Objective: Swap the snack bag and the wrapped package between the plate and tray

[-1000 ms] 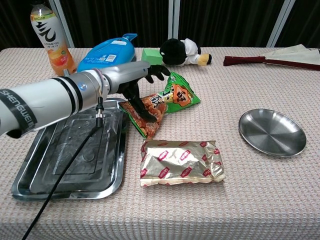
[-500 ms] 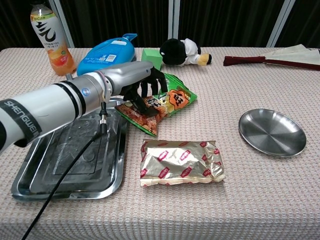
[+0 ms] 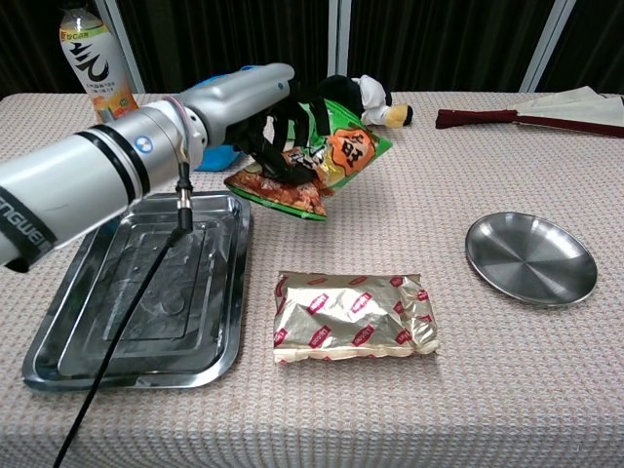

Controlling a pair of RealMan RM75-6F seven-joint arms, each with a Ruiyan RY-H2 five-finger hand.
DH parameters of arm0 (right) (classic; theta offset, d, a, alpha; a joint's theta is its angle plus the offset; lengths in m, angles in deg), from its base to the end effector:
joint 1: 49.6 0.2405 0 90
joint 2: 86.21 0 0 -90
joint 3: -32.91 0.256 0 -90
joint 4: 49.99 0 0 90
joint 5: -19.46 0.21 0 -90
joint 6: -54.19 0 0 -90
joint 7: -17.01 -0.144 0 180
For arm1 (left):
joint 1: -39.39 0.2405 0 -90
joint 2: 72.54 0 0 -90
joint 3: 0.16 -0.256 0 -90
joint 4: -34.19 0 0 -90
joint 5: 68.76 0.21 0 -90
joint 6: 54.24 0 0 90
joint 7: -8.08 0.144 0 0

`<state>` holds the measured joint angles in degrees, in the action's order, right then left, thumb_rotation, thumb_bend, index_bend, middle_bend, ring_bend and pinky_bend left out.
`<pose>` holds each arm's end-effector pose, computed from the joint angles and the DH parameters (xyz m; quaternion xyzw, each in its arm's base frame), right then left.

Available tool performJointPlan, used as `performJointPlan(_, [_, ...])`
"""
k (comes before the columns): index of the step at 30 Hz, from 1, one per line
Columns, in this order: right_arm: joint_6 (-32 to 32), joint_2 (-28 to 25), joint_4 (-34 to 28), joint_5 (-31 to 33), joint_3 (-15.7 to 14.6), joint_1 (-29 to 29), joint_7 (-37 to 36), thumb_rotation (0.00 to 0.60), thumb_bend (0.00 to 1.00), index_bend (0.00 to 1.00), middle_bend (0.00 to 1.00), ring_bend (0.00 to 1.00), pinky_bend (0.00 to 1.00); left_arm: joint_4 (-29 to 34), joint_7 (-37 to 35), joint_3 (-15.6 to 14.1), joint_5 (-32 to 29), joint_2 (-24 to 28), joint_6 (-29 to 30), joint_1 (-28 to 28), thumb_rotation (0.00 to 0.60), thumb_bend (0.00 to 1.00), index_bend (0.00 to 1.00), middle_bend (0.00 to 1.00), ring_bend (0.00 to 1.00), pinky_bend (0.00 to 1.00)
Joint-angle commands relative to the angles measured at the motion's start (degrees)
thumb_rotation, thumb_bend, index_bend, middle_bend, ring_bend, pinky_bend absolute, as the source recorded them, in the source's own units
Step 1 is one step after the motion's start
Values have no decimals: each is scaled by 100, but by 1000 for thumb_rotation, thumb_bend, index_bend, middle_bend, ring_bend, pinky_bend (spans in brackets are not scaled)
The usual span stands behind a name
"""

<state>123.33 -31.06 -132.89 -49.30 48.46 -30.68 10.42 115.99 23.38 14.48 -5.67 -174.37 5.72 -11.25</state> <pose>-0.3139 -0.3071 0.2603 0.5450 -0.3490 0.3902 0.6550 -0.0519 0.3410 -0.0610 -0.7046 -0.4041 -0.4799 0.3316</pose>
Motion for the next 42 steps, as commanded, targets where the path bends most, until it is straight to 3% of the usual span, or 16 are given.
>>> performJointPlan(1, [-11,-7,0,5,5,10,10,600,122,0,0,0,0,449,-85,9,231,418,317,244,600,406,520,592,597,843])
performJointPlan(5, [-33,-10,-4,11,28,49,40,600,122,0,0,0,0,1180,-5,-158,339,1061,613,626,600,403,519,592,597,843])
performJointPlan(11, [-59,64,-74,-32,16,116,123,600,123,0,0,0,0,1972,69,-808,680,1830,1022,1293,600,401,517,591,597,840])
performJointPlan(15, [-88,117,-104,-42,-2,157,199,600,122,0,0,0,0,2104,-53,-1221,899,2062,1243,1709,600,401,516,590,596,839])
performJointPlan(21, [-99,133,-178,-38,-6,195,305,600,122,0,0,0,0,1993,-154,-1546,938,2107,1181,2025,600,387,487,563,571,815])
performJointPlan(23, [-90,130,-201,-29,-5,196,334,600,122,0,0,0,0,1989,-204,-1609,980,2129,1112,2068,600,359,436,518,526,771])
performJointPlan(25, [-89,124,-221,-20,-8,195,354,600,122,0,0,0,0,2014,-338,-1686,1055,2211,943,2075,600,285,307,401,420,666])
performJointPlan(28, [-129,98,-250,-36,-31,198,349,600,120,0,0,0,0,2033,-509,-1709,1153,2333,765,2062,600,168,112,205,221,467])
performJointPlan(31, [-150,84,-263,-56,-48,205,353,600,116,0,0,0,0,1957,-554,-1692,1257,2333,764,2097,600,113,87,143,119,350])
performJointPlan(37, [-76,8,-433,-220,-82,200,368,600,115,0,0,0,0,2010,-665,-1514,1331,2572,1054,2265,600,102,87,142,111,311])
performJointPlan(42, [-296,-286,-914,-496,-142,280,149,600,100,0,0,0,0,1902,-852,-1048,1345,3139,1631,2435,600,91,88,142,111,263])
